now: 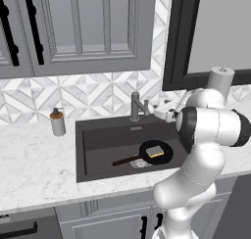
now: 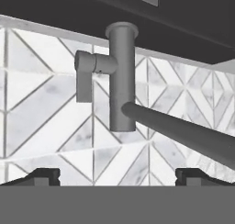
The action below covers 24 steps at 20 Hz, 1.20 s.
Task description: Pick the pan and sponge and place them into the sink. Then turn on the water.
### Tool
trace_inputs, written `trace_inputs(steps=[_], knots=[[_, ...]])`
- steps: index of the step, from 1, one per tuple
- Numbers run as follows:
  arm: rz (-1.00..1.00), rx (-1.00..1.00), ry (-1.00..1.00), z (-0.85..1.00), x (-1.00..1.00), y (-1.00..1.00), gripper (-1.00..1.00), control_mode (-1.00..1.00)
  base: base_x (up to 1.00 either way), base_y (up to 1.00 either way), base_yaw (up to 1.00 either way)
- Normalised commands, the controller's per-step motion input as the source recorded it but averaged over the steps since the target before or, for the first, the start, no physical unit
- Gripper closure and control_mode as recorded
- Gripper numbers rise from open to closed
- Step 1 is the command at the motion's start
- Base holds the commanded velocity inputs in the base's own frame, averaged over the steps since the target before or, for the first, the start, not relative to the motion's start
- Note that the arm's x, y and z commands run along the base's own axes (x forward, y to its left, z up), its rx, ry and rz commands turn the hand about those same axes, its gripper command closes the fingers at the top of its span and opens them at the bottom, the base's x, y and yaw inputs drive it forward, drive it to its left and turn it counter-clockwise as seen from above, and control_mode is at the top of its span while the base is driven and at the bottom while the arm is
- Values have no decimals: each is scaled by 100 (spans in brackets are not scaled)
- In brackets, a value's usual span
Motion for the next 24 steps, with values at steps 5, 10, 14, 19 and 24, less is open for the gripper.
trace_inputs(steps=[5,10,14,19,24], knots=[[0,8,8,-16,33,2,-100,-100,0,0,0],[0,5,4,-21,29,1,-100,-100,0,0,0],[0,4,0,-20,29,0,-100,-100,0,0,0],[0,0,0,-27,38,10,-100,-100,0,0,0],[0,0,0,-18,46,16,-100,-100,0,0,0]])
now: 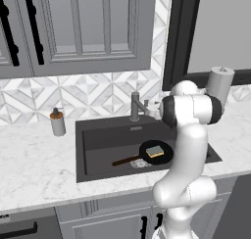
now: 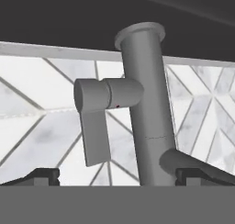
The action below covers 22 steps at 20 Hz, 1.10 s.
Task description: Pick the pan and sponge and place them into the sink. Then turn on the water.
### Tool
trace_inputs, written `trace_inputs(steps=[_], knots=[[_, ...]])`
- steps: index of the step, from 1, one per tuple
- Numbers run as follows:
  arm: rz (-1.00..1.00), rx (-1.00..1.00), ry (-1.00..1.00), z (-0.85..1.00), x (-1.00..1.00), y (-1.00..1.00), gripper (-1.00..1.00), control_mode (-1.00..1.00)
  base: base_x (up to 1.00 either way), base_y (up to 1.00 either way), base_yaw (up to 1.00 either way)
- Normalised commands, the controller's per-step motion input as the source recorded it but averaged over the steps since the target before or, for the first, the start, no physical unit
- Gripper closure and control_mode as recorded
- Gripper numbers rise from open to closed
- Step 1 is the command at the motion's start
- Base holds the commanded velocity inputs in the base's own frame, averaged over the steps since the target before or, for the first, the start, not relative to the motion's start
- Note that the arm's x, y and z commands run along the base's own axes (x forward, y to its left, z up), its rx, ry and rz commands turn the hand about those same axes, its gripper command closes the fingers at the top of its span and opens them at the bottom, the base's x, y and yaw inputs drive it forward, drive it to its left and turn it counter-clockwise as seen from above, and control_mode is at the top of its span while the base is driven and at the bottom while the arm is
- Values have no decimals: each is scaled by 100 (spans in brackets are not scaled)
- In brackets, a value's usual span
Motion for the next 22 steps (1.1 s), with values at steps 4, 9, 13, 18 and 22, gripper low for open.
trace_inputs(steps=[4,9,13,18,22], knots=[[2,0,0,-6,46,6,-100,-100,0,0,0],[2,0,-2,-6,40,0,-100,-100,0,0,0],[2,0,-5,-23,30,0,-100,-100,0,0,0],[2,0,-7,-35,26,0,-100,-100,0,0,0],[2,0,-9,-17,24,0,-100,-100,0,0,0]])
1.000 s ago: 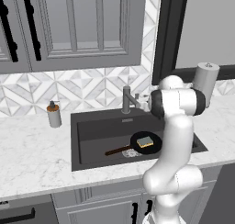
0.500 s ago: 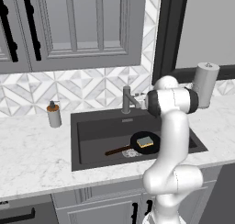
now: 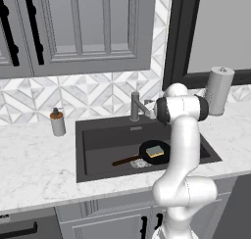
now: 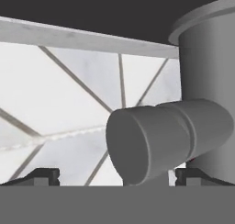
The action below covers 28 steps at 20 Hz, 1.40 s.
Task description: Pick the pan and sponge and place them into the sink. Then turn on the water.
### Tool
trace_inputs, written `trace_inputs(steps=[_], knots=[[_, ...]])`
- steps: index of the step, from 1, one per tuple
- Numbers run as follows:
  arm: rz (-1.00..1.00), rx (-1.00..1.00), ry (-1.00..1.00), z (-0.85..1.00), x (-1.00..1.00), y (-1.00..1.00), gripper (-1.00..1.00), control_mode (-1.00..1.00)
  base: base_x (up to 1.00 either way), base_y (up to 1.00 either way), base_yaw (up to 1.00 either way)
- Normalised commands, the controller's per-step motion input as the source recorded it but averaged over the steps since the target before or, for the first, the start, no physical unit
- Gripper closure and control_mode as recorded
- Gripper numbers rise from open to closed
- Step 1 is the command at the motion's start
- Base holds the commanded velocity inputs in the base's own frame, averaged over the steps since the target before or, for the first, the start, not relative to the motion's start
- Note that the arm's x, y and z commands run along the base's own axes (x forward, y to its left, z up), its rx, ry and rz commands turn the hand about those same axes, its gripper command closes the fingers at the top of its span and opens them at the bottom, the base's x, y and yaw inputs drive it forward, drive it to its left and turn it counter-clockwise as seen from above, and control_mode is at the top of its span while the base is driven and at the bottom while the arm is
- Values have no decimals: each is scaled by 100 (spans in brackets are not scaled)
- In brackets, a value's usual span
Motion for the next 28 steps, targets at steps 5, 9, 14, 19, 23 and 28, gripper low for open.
trace_inputs(steps=[5,9,14,19,23,28], knots=[[0,4,-11,0,29,-1,-100,-100,0,0,0],[0,8,-8,0,28,-18,100,-100,0,0,0],[0,14,-3,0,33,-61,100,-100,0,0,0],[-3,22,0,0,44,-95,100,-100,0,0,0],[-9,25,0,-2,47,-100,100,-100,0,0,0],[-11,23,0,-8,51,-100,100,-100,0,0,0]])
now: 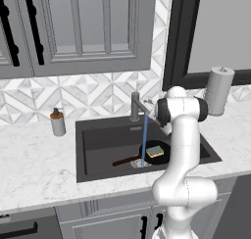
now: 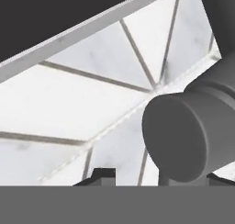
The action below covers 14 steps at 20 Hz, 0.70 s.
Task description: Pick the pan and sponge and place them into the sink. Then turn on the water.
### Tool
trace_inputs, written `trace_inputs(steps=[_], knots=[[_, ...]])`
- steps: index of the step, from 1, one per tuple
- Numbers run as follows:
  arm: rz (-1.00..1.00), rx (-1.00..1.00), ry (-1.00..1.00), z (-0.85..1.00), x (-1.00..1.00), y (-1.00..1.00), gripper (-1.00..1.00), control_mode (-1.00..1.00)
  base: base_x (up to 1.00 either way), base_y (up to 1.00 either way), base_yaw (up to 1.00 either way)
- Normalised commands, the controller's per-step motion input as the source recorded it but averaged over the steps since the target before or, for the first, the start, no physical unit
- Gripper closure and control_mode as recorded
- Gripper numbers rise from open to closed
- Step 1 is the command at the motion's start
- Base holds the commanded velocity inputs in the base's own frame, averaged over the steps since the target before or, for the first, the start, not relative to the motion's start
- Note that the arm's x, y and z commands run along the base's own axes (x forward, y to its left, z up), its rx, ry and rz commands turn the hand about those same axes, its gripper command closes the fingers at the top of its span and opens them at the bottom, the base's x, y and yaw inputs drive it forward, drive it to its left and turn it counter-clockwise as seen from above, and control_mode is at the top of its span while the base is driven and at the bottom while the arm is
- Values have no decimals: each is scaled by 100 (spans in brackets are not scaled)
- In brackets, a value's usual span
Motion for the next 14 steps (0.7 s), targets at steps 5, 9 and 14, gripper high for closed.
trace_inputs(steps=[5,9,14], knots=[[-7,24,0,-3,42,-100,100,-100,0,0,0],[0,38,-2,14,0,-100,100,-100,0,0,0],[10,49,-9,46,-34,-100,100,-100,0,0,0]])
